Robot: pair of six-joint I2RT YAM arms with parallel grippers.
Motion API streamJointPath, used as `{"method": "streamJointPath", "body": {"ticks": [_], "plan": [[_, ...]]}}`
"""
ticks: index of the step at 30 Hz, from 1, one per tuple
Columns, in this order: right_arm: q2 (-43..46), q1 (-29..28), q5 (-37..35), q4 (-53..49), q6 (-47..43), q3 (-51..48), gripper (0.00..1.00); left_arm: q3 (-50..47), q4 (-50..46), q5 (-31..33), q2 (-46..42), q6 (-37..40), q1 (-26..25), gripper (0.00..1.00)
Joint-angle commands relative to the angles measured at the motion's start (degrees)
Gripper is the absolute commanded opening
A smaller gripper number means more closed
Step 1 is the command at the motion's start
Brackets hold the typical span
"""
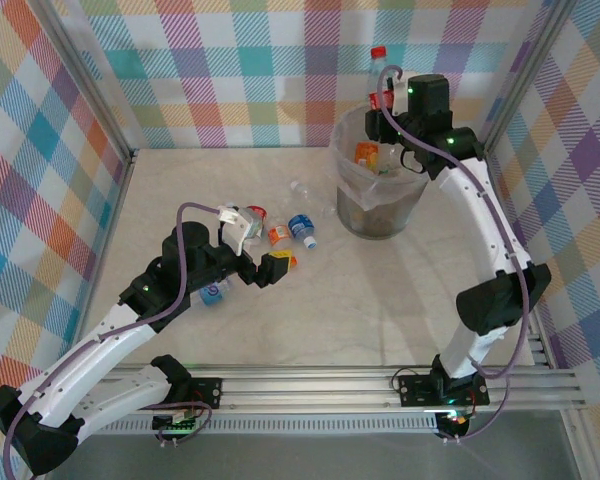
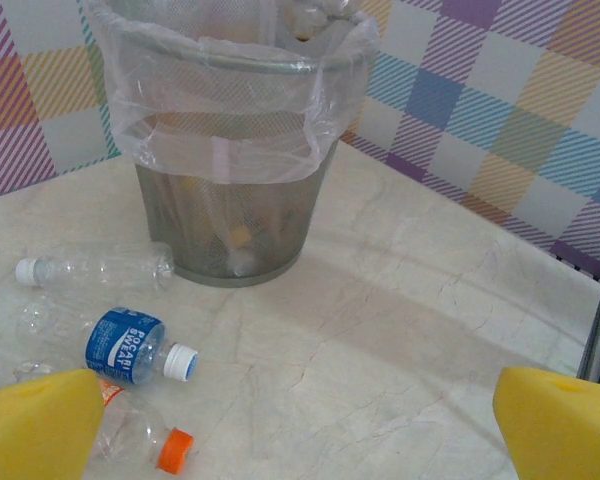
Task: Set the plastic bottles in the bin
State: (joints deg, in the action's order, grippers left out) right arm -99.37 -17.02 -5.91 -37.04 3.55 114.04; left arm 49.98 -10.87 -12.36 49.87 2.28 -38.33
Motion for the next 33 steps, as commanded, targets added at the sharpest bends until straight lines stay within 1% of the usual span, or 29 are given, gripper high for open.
{"method": "streamJointPath", "body": {"ticks": [1, 5, 8, 14, 21, 25, 26, 30, 33], "plan": [[-2.01, 2.41, 5.28, 2.40, 2.83, 3.07, 0.56, 1.53, -0.90, -0.47, 0.12, 0.77, 0.53, 1.00], [-5.61, 4.82, 8.60, 2.42, 6.47, 3.47, 0.56, 1.79, -0.99, -0.62, 0.12, 0.87, 0.53, 1.00], [-7.25, 5.06, 9.42, 1.69, 8.97, 2.40, 0.56, 1.81, -1.14, -0.75, 0.13, 0.97, 0.54, 1.00], [-5.82, 5.06, 11.53, 6.44, 14.19, -5.76, 0.59, 1.93, -1.39, -0.73, 0.10, 1.22, 0.56, 1.00], [-3.07, 5.24, 11.99, 6.98, 20.62, -12.49, 0.60, 2.10, -1.52, -1.09, 0.05, 1.21, 0.53, 1.00], [-1.53, 5.68, 13.06, 6.32, 23.37, -13.99, 0.62, 2.14, -1.45, -1.41, 0.14, 1.15, 0.53, 1.00], [-1.13, 5.83, 13.48, 6.19, 23.69, -14.30, 0.64, 2.09, -1.43, -1.52, 0.14, 1.17, 0.58, 1.00], [-0.76, 6.61, 14.40, 4.90, 23.78, -13.49, 0.77, 2.10, -1.43, -1.65, 0.14, 1.12, 0.53, 1.00], [-1.02, 7.49, 14.79, 4.19, 23.97, -11.78, 0.83, 2.12, -1.43, -1.70, 0.15, 1.11, 0.53, 1.00]]}}
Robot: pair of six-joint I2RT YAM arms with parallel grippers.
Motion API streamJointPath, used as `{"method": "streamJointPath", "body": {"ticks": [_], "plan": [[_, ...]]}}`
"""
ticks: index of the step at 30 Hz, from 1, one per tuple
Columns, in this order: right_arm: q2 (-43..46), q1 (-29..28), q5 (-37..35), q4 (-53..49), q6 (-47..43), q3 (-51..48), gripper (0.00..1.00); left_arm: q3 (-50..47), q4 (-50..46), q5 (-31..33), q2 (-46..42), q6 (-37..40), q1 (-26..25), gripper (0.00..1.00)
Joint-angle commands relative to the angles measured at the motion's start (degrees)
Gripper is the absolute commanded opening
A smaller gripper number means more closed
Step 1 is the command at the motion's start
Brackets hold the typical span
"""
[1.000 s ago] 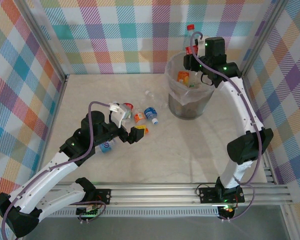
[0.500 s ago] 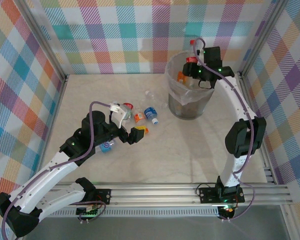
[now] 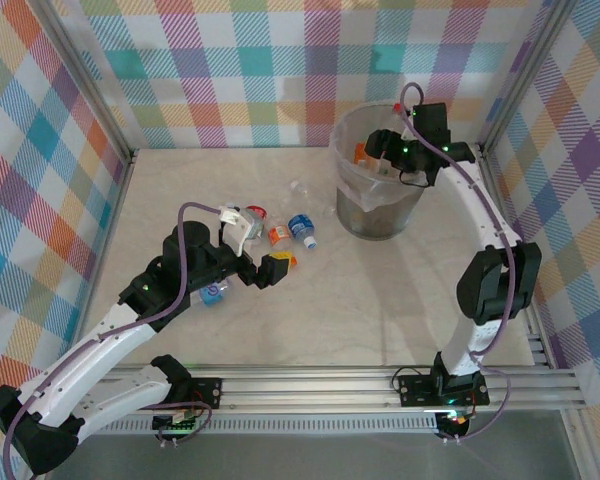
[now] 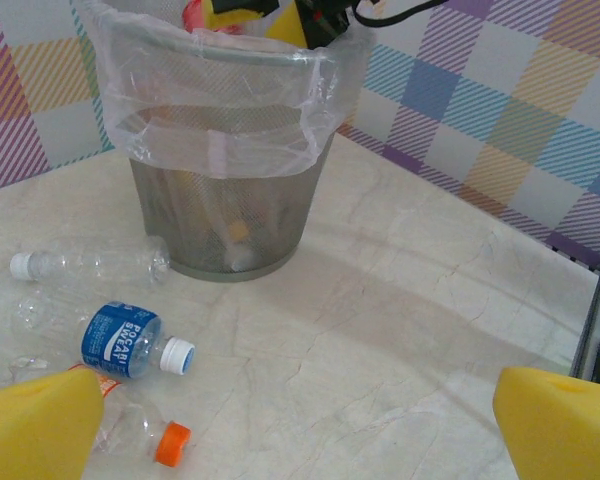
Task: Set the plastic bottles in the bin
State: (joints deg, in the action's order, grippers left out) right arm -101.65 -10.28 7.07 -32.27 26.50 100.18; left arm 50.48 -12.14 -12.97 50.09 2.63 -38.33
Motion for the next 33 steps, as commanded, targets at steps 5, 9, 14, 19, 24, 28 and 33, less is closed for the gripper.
{"method": "streamJointPath", "body": {"ticks": [5, 9, 14, 19, 24, 28, 33], "plan": [[-1.28, 1.85, 0.08, -3.99, 0.62, 8.52, 0.84, 1.53, -0.08, -1.09, -0.04, 0.80, 0.53, 1.00], [-4.01, 1.94, -2.08, -6.44, 0.26, 12.69, 0.78, 1.52, -0.08, -1.05, -0.06, 0.82, 0.53, 1.00], [-9.01, 2.02, -2.78, -9.82, -0.47, 18.29, 0.64, 1.51, -0.23, -0.84, 0.25, 0.83, 0.54, 1.00], [-13.25, 2.02, -3.43, -12.80, -1.36, 21.37, 0.57, 1.64, -0.56, 0.13, 0.28, 0.90, 0.54, 1.00], [-13.48, 2.02, -5.64, -13.74, -1.48, 19.15, 0.55, 1.74, -0.77, 0.23, 0.18, 0.99, 0.58, 1.00], [-11.33, 2.03, -5.64, -12.78, -1.54, 18.37, 0.54, 1.83, -0.69, -0.14, 0.52, 0.72, 0.55, 1.00], [-6.65, 1.88, -2.01, -10.73, -2.83, 18.42, 0.54, 2.60, -1.34, -0.14, 1.30, 0.27, 0.59, 1.00]]}}
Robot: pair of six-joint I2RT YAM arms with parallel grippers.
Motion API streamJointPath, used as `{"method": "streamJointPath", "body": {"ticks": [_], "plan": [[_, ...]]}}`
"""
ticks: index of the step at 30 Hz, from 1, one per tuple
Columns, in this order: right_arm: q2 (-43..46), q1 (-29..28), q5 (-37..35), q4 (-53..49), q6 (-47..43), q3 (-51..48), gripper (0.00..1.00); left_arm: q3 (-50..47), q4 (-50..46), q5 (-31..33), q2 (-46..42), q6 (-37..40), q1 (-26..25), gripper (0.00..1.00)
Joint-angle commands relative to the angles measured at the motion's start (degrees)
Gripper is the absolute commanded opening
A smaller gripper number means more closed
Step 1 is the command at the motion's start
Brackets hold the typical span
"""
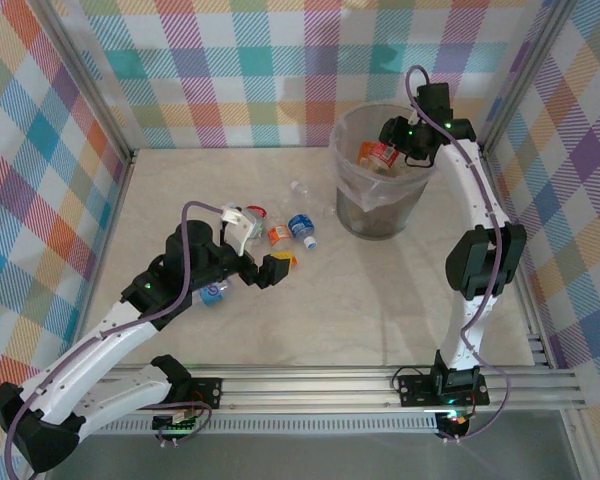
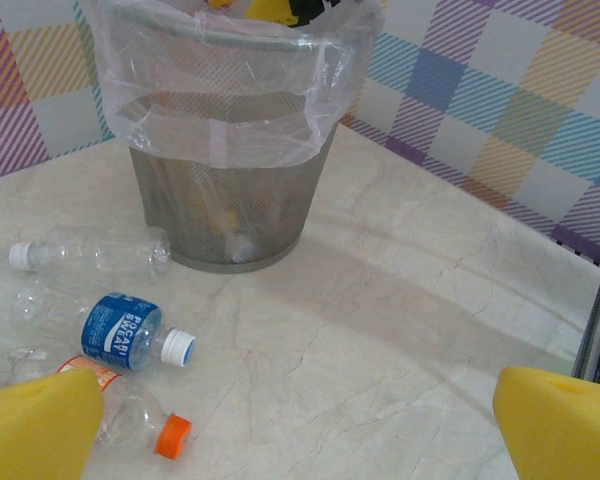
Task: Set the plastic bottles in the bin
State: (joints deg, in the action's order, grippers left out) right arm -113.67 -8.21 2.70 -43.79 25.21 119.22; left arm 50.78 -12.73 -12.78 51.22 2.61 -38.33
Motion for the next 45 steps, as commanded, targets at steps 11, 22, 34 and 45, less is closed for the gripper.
{"method": "streamJointPath", "body": {"ticks": [11, 22, 34, 45], "plan": [[24.91, -3.16, 7.87, 5.94, -7.57, -18.24, 0.58, 5.41, -5.58, 3.49, 3.26, 0.43, 0.60, 1.00], [47.06, -13.55, 10.92, 9.56, -10.88, -43.63, 0.59, 5.54, -8.08, 4.67, 5.98, 5.04, 0.58, 1.00], [47.22, -30.10, 2.18, 19.83, -6.23, -57.49, 0.60, 12.37, -23.65, 2.76, 4.17, 12.05, 0.36, 1.00], [32.23, -37.70, -7.91, 23.76, -7.95, -55.15, 0.60, 1.91, -18.79, 4.27, -5.53, 7.86, 0.42, 1.00]]}}
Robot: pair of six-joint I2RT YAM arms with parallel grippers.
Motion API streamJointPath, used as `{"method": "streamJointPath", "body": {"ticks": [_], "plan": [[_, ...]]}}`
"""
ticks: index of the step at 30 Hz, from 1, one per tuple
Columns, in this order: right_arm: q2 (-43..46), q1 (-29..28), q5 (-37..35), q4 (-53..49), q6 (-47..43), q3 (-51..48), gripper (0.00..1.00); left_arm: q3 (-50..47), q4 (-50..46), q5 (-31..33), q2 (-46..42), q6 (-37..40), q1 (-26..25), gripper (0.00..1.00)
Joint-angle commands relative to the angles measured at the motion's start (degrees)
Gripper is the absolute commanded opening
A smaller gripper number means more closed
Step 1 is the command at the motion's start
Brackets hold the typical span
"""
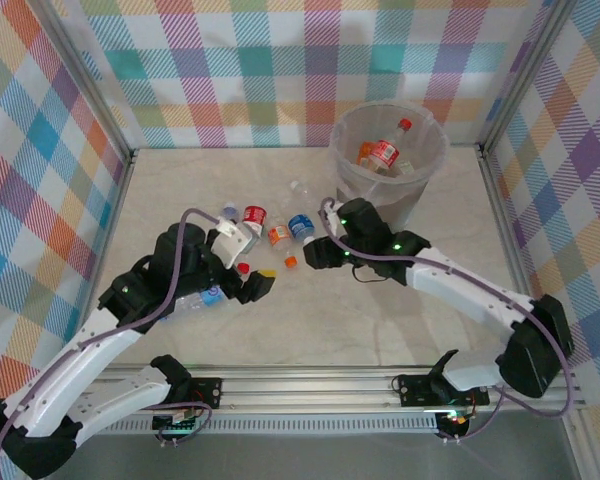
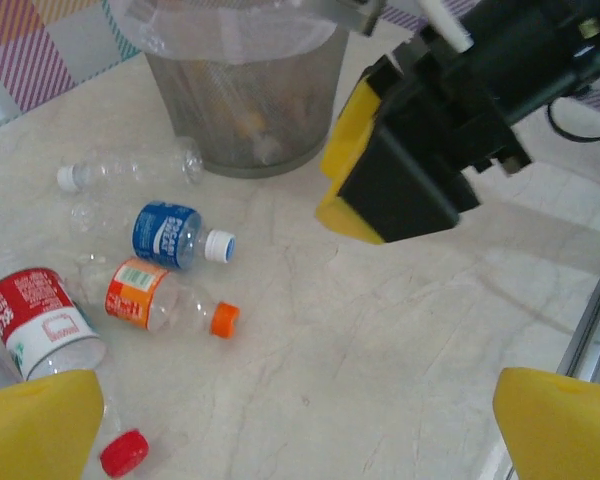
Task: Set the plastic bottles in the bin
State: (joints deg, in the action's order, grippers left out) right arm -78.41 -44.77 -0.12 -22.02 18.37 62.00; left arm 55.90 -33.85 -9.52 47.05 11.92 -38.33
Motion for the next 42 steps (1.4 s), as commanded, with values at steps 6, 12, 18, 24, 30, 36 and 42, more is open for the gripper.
{"method": "streamJointPath", "body": {"ticks": [6, 12, 18, 24, 30, 36, 42], "plan": [[-12.91, -1.19, -10.59, 1.29, -6.17, 6.34, 0.61, -5.85, 4.75, -0.06, -1.49, -1.51, 0.59, 1.00], [-22.90, -0.53, -12.21, -2.07, -10.78, 12.81, 0.61, -5.27, 4.60, -2.39, -0.50, -2.17, 0.56, 1.00], [-28.96, 0.80, -14.26, -3.91, -13.38, 17.85, 0.61, -7.01, 5.26, -0.44, -3.03, -2.95, 0.53, 1.00], [-34.07, 2.91, -13.82, -5.50, -15.22, 22.50, 0.61, -7.20, 4.80, 0.38, -3.36, -2.98, 0.54, 1.00], [-38.88, 4.53, -12.49, -6.11, -15.99, 26.29, 0.59, -7.11, 4.31, 1.00, -2.95, -2.87, 0.54, 1.00], [-42.14, 4.88, -10.68, -6.37, -16.29, 28.18, 0.57, -7.45, 4.05, 1.61, -3.28, -2.91, 0.53, 1.00], [-43.21, 4.93, -10.38, -6.04, -16.69, 28.62, 0.54, -7.91, 4.27, 2.15, -3.92, -3.22, 0.53, 1.00]]}}
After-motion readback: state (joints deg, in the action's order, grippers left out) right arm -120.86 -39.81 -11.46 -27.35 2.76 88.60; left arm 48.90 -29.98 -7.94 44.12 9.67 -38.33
